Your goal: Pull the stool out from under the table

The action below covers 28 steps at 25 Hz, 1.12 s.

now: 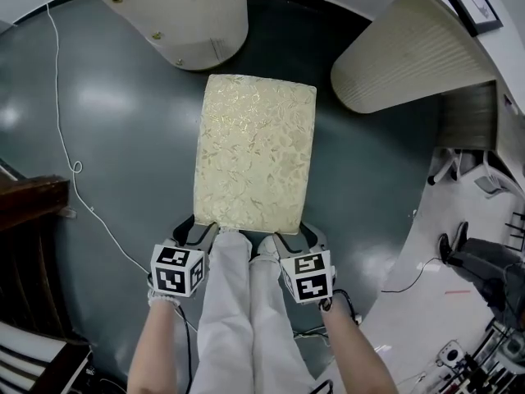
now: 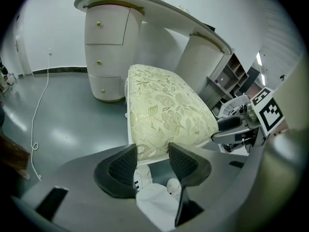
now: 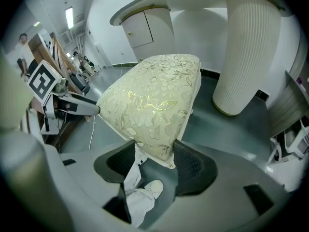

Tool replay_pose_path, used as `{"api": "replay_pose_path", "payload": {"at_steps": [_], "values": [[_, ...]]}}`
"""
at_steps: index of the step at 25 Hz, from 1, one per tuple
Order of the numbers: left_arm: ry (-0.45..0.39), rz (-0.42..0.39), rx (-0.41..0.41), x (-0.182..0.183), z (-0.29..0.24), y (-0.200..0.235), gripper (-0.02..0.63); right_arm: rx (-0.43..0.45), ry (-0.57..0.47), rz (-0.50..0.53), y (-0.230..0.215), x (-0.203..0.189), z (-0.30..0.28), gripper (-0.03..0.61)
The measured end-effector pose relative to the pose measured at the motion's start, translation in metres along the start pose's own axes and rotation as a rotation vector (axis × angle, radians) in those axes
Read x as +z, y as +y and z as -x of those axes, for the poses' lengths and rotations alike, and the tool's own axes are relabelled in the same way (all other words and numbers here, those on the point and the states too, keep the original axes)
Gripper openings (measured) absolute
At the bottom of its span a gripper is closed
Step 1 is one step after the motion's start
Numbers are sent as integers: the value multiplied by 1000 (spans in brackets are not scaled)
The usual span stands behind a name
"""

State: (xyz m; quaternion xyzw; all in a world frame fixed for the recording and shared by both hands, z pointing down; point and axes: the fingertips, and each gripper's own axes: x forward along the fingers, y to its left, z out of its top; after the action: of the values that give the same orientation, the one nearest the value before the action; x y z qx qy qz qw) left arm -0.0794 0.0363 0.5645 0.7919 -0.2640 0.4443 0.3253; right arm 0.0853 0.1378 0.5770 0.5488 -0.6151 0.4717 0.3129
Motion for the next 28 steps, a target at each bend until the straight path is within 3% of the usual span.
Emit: {"api": "replay_pose_path", "payload": {"at_steps": [6, 16, 17, 19, 20, 21, 28], "values": [[30, 4, -5, -25, 12, -1, 225, -10, 30, -7, 17, -22, 5, 267], [92, 80, 31, -29, 19, 3, 227, -19, 82, -77, 18, -27, 8, 253], [94, 91, 44, -28, 23, 5, 202, -26, 82, -96, 17, -26, 12, 238], [78, 99, 67, -22, 32, 6, 88, -59, 61, -126, 12, -22, 22, 176], [63, 91, 75, -17, 37, 5, 67, -79, 41, -138, 8, -18, 28, 86], [52, 78, 76, -13, 43, 2, 33, -92, 22, -151, 5, -15, 36, 56], [45, -40, -13, 28, 89, -37, 18, -64, -104, -209, 9, 26, 108, 46]]}}
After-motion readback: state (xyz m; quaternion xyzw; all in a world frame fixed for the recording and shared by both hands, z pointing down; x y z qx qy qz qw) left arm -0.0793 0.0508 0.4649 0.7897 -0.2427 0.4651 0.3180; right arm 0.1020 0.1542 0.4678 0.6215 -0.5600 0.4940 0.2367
